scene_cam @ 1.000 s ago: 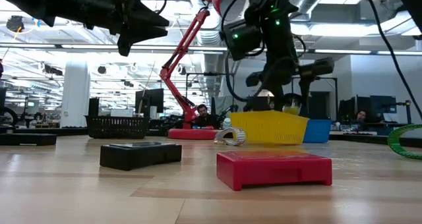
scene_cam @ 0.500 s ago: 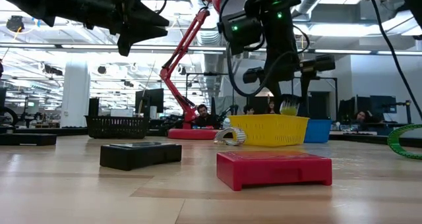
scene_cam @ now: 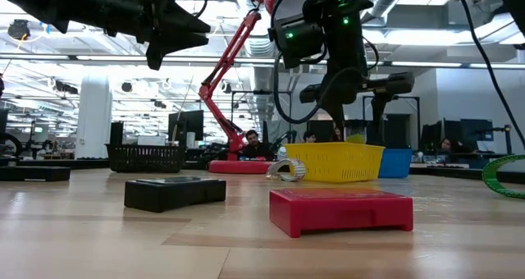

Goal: Pick & Place Office items
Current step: Put the light green hourglass into the yellow bin, then put the green wrist watch into the black bin

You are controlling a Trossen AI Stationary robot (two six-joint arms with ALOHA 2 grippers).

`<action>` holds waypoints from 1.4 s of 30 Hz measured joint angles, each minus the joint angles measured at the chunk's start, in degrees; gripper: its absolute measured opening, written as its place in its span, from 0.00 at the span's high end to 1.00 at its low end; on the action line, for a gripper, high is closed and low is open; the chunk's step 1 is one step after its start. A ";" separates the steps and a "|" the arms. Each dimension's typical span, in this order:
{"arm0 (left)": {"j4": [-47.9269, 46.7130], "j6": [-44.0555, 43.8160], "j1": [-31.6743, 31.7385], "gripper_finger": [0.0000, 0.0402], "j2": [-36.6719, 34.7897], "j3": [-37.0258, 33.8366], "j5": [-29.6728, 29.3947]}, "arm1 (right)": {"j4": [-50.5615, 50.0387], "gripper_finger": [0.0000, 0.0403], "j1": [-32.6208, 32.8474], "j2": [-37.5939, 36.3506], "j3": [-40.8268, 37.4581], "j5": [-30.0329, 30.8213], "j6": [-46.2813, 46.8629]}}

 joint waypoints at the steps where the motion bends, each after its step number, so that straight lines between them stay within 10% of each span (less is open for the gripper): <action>1: 0.00 0.00 0.01 0.72 0.00 0.00 0.00 | -0.02 0.33 0.00 0.00 0.00 0.00 1.52; 25: -0.01 -0.39 0.00 0.72 0.00 0.00 0.00 | -13.32 0.33 2.27 -3.40 0.00 -0.38 48.86; 42: -0.07 -1.87 0.00 0.72 0.00 0.00 0.00 | -6.32 0.33 11.18 -31.09 -11.39 -13.05 86.32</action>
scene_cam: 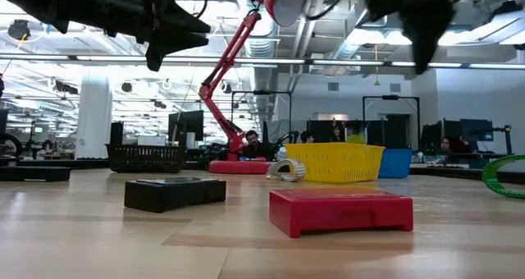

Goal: Pick & Place Office items
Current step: Put the green wrist watch into the black bin

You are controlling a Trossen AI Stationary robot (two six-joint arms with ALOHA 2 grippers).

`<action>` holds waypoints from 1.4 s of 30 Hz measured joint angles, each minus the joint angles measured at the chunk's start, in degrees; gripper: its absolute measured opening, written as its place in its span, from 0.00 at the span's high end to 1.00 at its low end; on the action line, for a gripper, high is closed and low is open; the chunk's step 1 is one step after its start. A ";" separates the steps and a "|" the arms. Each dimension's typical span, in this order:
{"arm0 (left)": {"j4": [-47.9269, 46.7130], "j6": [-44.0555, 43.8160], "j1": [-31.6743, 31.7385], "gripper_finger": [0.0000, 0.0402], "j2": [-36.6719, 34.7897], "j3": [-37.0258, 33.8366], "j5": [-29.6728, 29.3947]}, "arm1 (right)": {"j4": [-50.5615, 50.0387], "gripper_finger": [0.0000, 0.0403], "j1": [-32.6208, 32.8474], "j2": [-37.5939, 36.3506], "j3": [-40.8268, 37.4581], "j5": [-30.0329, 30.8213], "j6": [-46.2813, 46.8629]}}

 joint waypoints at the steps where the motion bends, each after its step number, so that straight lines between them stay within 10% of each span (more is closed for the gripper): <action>1: 0.00 -0.02 0.00 0.72 0.00 0.00 0.01 | 0.35 0.33 1.31 -1.34 -1.74 -0.02 3.26; 16: 0.02 -1.41 0.00 0.72 0.00 0.00 0.00 | 14.28 0.33 19.87 -0.28 -14.94 -8.73 41.08; 42: 0.22 -1.63 -0.03 0.72 0.00 0.00 4.24 | 22.66 0.33 20.36 20.43 -14.98 -15.75 41.42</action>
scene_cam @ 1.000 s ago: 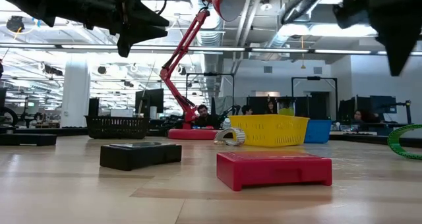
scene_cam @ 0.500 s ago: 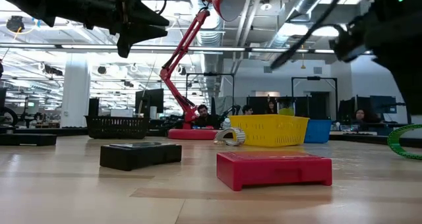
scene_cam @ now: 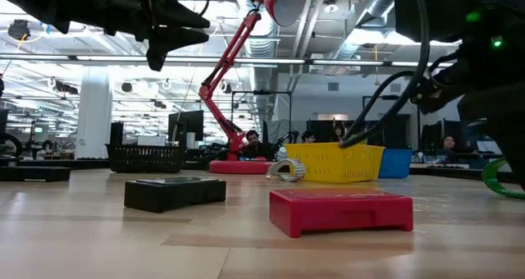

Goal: Pick & Place Office items
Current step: Put the green wrist watch into the black bin

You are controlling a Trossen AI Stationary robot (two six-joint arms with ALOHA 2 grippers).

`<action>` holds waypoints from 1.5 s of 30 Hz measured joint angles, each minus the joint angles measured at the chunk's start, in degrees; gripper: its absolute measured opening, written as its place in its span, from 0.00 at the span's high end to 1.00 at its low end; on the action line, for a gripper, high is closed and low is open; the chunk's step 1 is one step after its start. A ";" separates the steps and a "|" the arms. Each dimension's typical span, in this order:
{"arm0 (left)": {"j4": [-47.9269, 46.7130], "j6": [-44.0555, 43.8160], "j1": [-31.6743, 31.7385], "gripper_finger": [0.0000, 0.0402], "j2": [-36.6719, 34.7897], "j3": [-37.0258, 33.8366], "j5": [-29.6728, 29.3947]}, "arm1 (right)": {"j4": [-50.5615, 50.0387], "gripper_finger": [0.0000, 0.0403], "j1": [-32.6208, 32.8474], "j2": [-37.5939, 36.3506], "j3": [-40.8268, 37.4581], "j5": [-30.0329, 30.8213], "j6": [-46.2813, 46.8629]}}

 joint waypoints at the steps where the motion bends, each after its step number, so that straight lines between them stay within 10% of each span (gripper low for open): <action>1: 0.00 0.00 0.01 0.72 0.00 0.00 0.02 | 0.22 0.33 0.01 0.23 0.03 -0.07 -0.51; 12: 0.37 0.02 0.01 0.72 0.00 0.00 0.22 | 1.46 0.39 -0.96 0.27 0.03 0.13 -2.77; 32: 0.44 0.02 0.01 0.72 0.00 0.00 0.15 | 2.37 0.81 -1.29 0.25 0.03 0.85 -14.50; 45: 0.53 0.04 0.03 0.72 0.01 0.00 -0.03 | -5.05 0.84 -1.33 0.19 3.18 3.21 -17.31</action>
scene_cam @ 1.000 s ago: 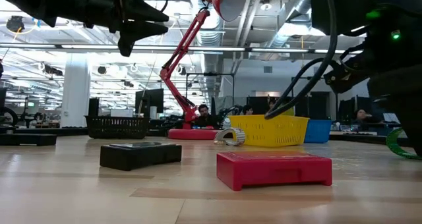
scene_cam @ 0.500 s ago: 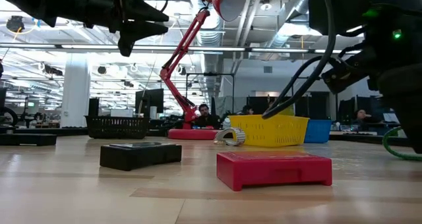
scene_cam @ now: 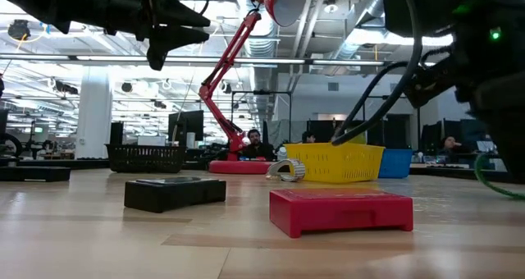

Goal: Pick & Place Office items
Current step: Put the green wrist watch into the black bin

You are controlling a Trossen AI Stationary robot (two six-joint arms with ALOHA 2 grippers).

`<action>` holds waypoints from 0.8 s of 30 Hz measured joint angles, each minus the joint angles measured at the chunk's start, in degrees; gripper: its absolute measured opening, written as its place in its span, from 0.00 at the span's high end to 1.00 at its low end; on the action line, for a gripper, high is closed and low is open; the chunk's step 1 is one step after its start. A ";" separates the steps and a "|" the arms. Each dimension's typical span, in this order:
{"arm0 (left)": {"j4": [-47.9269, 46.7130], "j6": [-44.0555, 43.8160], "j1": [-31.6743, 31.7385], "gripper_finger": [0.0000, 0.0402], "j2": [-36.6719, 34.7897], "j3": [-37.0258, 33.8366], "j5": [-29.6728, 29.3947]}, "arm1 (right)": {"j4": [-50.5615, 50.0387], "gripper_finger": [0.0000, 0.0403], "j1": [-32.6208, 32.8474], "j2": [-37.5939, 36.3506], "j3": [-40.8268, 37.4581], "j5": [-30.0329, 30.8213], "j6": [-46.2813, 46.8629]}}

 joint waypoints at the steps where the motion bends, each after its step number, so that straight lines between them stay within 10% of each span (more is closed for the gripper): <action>1: 0.02 0.00 0.00 0.72 -0.01 0.00 0.00 | -2.10 0.84 0.00 0.00 0.93 0.99 -0.02; 24: 0.21 0.00 0.00 0.72 0.01 0.00 0.24 | -24.56 0.83 -3.47 -1.11 11.83 26.11 -1.15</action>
